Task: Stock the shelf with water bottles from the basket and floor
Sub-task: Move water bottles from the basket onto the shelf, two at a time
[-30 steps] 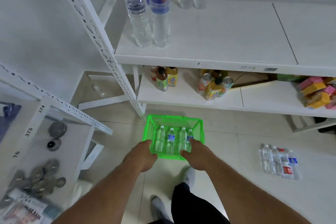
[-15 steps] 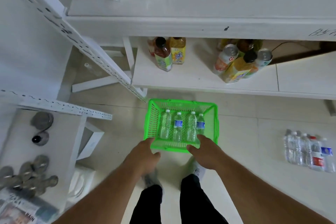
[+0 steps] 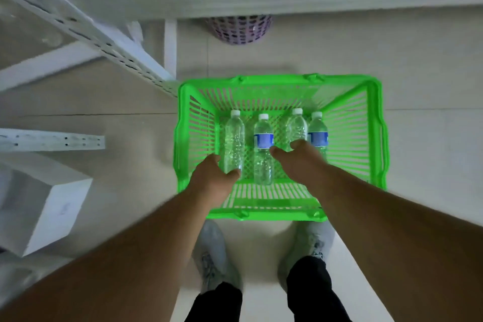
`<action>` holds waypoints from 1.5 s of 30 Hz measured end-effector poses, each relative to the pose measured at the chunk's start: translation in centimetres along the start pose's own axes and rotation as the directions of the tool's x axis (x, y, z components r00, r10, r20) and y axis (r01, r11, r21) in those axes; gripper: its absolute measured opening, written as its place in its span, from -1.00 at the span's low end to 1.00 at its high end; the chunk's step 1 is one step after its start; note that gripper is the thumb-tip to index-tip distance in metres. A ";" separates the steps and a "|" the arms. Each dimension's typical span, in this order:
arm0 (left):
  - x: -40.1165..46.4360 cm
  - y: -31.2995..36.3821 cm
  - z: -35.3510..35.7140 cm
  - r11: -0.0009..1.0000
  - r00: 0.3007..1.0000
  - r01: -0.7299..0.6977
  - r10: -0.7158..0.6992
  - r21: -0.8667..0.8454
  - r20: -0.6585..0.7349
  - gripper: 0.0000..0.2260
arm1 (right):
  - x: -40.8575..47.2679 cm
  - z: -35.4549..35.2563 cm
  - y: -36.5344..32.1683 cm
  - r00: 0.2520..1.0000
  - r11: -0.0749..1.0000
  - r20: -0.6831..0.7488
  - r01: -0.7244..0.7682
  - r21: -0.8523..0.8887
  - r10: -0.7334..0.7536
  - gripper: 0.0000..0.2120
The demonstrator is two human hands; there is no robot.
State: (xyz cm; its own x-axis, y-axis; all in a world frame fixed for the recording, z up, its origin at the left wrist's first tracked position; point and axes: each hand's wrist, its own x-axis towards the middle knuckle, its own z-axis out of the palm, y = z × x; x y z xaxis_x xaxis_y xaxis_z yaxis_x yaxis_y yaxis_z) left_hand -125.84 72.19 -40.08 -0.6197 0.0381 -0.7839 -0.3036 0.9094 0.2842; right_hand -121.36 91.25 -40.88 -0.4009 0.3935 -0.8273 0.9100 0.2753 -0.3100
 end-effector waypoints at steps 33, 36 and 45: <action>-4.9 2.0 -1.6 0.927 0.991 -0.126 0.104 -0.354 -0.082 -0.70 | -2.2 -4.9 -4.6 0.925 0.953 -0.258 0.300 0.044 -0.280 -0.64; -12.7 4.8 -6.6 0.900 0.976 -0.215 0.187 -0.379 -0.110 -0.69 | -10.6 -10.4 -7.2 0.901 0.922 -0.278 0.373 0.105 -0.333 -0.68; -35.9 9.8 -21.4 0.748 0.877 -0.473 0.452 -0.466 -0.164 -0.66 | -39.3 -23.9 -12.3 0.784 0.773 -0.346 0.600 0.207 -0.515 -0.77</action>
State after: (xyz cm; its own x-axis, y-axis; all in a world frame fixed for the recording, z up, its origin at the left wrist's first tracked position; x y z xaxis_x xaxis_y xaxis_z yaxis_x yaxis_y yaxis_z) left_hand -122.07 70.89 2.64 -0.7995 0.3765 -0.4681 -0.2714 0.4687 0.8406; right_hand -119.34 93.38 6.63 -0.8199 0.4702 -0.3267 0.4851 0.2672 -0.8326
